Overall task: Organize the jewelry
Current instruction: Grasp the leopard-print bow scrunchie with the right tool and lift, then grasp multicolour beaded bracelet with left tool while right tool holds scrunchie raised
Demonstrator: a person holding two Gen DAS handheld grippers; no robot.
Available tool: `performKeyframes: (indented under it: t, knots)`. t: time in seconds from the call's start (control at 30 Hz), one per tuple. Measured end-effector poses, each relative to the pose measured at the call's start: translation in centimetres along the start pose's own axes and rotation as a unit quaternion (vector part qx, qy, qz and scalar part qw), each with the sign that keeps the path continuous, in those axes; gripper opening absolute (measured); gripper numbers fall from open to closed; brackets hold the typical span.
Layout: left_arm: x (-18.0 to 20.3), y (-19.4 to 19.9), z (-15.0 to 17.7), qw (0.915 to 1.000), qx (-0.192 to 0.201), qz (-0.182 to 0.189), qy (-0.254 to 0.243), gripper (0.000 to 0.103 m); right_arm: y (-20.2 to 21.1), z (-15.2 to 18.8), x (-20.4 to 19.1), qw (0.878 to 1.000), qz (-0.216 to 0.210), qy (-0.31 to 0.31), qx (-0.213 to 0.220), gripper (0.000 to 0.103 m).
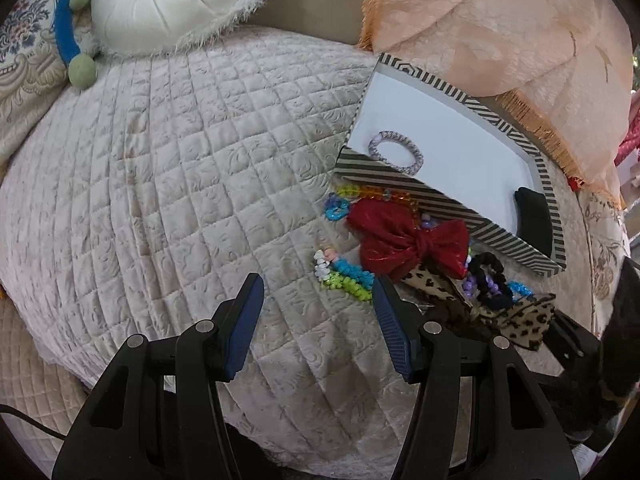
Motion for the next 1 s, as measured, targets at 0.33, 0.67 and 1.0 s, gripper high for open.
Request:
performKeyframes:
  t: [0.33, 0.67, 1.0]
  knots:
    - [-0.8, -1.8, 0.0, 0.9995, -0.021, -0.015, 0.019, 0.056, 2.8, 1.9, -0.2, 0.999, -0.014, 0.005, 0.034, 0.024]
    - [0.1, -5.2, 0.0, 0.9976, -0.044, -0.053, -0.003, 0.056, 8.2, 3.8, 3.2, 0.994, -0.024, -0.066, 0.082, 0.024]
    - [0.3, -4.5, -1.3, 0.9993, -0.02, -0.022, 0.023, 0.056, 8.6, 4.1, 2.5, 0.993, -0.036, -0.069, 0.091, 0.024]
Point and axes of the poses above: each gripper's, at about its wrist camera, not at the fingertips, and y roughly against the way its jaws point, x to its right, z to its underside, the point moved 3 cm from there along -y, roughly the way its jaws point, and after that the axes turned 1 degree about y, right-handed, at the moved point
